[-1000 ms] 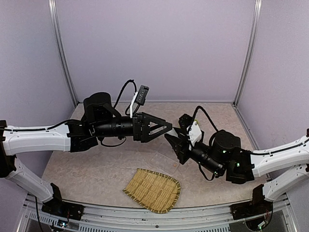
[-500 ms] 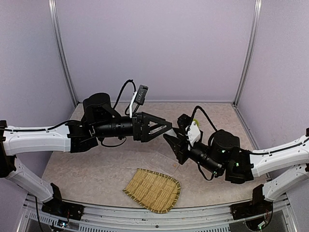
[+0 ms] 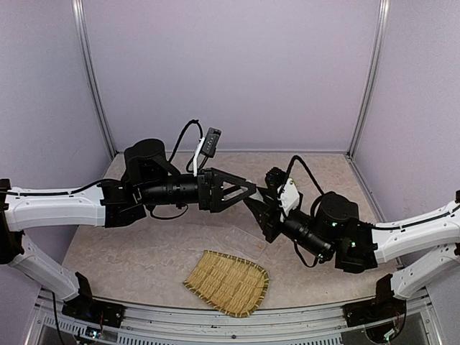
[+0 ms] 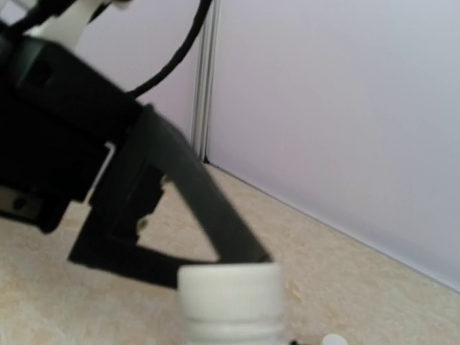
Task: Sort the pills into containers
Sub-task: Screw the lid of the pill bottle onto the pill bottle.
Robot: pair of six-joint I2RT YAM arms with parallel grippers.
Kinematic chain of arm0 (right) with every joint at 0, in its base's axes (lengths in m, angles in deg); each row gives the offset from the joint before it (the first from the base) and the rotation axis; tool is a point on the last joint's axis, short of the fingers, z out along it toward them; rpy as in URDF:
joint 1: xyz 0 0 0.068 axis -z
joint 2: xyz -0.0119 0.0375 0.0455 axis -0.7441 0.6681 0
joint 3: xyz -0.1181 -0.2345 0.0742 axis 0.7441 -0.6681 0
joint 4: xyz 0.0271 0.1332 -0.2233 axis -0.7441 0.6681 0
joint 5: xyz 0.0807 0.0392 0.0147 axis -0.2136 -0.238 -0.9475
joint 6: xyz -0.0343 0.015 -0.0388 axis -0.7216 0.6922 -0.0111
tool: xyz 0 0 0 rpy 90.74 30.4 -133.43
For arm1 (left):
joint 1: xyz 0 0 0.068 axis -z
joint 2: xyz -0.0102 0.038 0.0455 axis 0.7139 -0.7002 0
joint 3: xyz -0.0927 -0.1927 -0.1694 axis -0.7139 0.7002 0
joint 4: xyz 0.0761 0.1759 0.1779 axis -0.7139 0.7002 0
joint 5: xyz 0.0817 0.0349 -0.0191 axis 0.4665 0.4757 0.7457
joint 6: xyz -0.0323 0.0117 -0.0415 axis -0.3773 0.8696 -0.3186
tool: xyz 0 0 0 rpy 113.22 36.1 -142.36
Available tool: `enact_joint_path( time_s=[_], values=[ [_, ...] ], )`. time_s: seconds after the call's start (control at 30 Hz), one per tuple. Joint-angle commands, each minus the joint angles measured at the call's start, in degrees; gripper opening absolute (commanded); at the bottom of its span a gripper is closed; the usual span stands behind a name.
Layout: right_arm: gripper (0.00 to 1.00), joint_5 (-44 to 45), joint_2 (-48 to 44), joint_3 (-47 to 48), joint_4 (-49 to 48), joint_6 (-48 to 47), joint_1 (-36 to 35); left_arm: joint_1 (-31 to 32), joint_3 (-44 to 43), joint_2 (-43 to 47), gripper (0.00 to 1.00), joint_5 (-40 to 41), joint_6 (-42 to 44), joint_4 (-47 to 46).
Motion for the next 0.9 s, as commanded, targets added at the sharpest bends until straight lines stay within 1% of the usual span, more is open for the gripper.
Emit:
enact_joint_path(
  time_s=[0.0, 0.53, 0.67, 0.87],
  values=[
    [0.24, 0.2, 1.8, 2.2, -0.1, 0.0, -0.5, 0.3, 0.9, 0.6, 0.99, -0.9, 0.0, -1.9],
    [0.24, -6.7, 6.6, 4.3, -0.2, 2.6, -0.5, 0.5, 1.5, 1.1, 0.99, -2.3, -0.8, -4.5],
    [0.24, -6.5, 4.7, 3.5, -1.0, 2.5, -0.5, 0.4, 1.9, 1.6, 0.99, -1.3, -0.5, -4.0],
    [0.24, -3.2, -0.8, 1.2, -0.2, 1.5, 0.0, 0.0, 2.8, 2.7, 0.99, 0.1, -0.3, -3.7]
  ],
)
